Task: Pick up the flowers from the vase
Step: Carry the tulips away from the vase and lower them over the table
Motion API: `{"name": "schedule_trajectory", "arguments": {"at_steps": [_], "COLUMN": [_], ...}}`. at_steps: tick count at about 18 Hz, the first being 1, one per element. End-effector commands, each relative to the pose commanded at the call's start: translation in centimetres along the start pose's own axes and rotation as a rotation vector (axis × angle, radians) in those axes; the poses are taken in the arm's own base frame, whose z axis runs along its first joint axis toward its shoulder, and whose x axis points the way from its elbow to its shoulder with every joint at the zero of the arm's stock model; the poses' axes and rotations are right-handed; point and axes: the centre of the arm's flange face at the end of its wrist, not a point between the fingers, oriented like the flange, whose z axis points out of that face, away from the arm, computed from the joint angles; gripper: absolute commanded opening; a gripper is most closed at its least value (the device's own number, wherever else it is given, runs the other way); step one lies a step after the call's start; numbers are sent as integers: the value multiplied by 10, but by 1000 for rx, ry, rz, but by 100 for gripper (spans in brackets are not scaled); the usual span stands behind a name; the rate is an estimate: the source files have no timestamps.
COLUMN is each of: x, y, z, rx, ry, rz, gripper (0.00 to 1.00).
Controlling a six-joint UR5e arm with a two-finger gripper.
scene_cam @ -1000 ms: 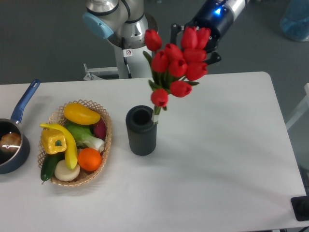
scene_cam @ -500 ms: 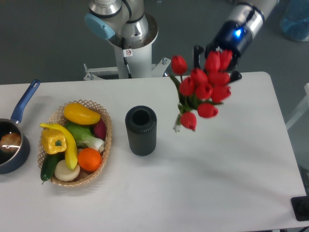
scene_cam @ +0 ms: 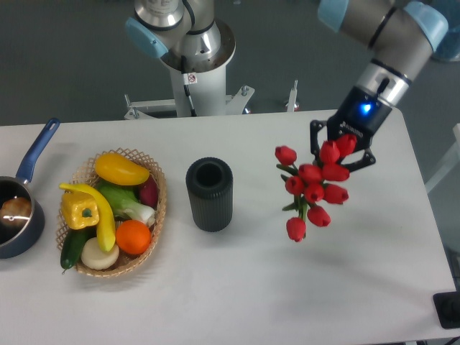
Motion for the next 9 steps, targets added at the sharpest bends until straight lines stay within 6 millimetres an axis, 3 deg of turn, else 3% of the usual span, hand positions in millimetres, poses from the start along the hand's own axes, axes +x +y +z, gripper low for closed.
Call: {"name": "schedule_trajectory", "arguments": {"at_steps": [2,9], "x": [-5,-15], "y": [0,-41], "z": [5,11], "rx": [-65,-375], "ry": [-4,-61], "rz": [13,150], "gripper": [0,0]}}
